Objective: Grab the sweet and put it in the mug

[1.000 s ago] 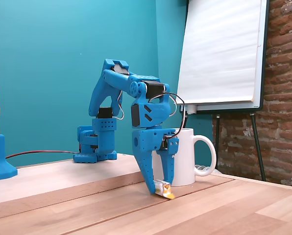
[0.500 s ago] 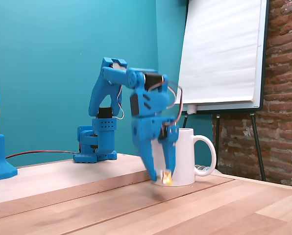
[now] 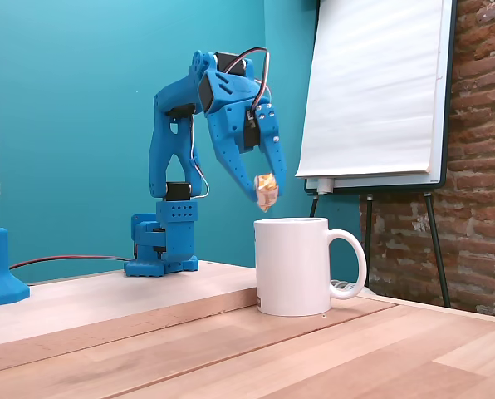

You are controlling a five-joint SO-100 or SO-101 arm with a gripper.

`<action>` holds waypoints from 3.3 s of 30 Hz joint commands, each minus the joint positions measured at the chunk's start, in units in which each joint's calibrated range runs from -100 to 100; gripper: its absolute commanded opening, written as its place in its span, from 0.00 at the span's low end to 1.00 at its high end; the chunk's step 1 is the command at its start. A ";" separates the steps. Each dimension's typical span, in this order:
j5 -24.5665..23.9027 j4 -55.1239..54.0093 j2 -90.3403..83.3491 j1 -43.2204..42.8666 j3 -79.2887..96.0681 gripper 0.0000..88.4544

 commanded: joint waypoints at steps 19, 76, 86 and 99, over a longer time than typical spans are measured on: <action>-0.34 -0.74 -17.15 -11.39 13.30 0.04; 4.59 -1.47 -92.11 -12.77 91.80 0.05; 4.74 -0.42 -96.32 -8.70 91.80 0.06; 4.69 -0.42 -96.41 -8.99 91.80 0.06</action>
